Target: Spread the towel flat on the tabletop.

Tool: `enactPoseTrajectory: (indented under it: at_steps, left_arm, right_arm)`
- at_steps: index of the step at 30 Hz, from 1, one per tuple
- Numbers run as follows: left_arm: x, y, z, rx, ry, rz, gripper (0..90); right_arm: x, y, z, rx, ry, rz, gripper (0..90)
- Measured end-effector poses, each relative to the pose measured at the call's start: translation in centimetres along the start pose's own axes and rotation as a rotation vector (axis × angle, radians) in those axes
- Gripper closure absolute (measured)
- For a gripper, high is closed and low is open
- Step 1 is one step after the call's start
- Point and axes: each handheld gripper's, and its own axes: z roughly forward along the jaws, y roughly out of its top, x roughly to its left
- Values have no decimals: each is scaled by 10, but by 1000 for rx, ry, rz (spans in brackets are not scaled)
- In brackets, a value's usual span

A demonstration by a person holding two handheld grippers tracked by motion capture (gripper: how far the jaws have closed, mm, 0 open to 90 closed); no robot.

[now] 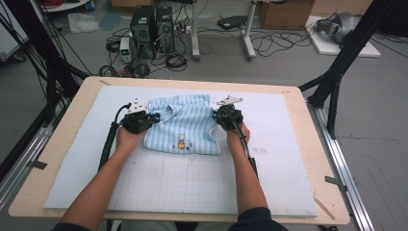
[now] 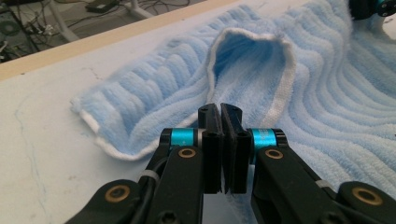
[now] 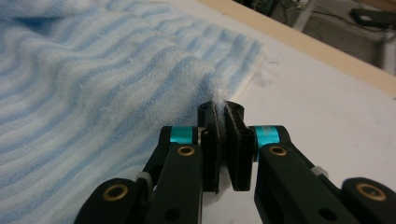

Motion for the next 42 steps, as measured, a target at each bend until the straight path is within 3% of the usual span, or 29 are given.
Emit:
enactPoseTrajectory:
  at_steps: [4,5,7,9,12,19,22,26,28,29,31,33,35,39,40,42]
  left_arm:
    - [2,2,7,7,6,-10,862]
    - [2,2,7,10,10,-15,826]
    - [5,1,5,22,16,-52,620]
    - [8,-1,-2,13,16,-78,516]
    - [10,-5,-15,-18,-6,-91,469]
    - [-1,-19,-39,-39,-102,-46,433]
    - [-7,-26,-45,-5,-130,-29,431]
    - [-14,-30,-51,40,-134,-12,425]
    - [-16,-33,-51,69,-136,-7,419]
    - [-18,-34,-51,84,-135,-9,416]
    - [-19,-37,-49,122,-131,2,410]
    - [-21,-38,-46,158,-127,19,402]
    - [-24,-38,-46,164,-130,43,445]
    - [-32,-38,-48,154,-177,101,763]
    - [-34,-39,-48,147,-176,113,808]
    - [-35,-39,-52,153,-190,99,841]
  right_arm:
    - [-2,3,6,-11,-55,35,854]
    - [-1,2,7,-2,-54,37,843]
    - [3,1,7,3,-54,27,771]
    - [4,1,2,-12,-38,43,694]
    - [2,0,-9,-35,4,52,642]
    - [7,-16,-37,-46,112,42,547]
    - [13,-25,-48,-45,153,30,531]
    - [21,-38,-57,-28,223,22,526]
    - [28,-42,-56,18,275,17,511]
    - [31,-43,-54,37,292,-15,521]
    - [39,-43,-52,79,295,-70,587]
    - [43,-44,-49,105,286,-84,625]
    - [45,-47,-44,143,285,-89,669]
    - [45,-48,-44,146,306,-71,823]
    - [47,-48,-45,150,315,-83,855]
    - [51,-47,-47,160,318,-118,867]
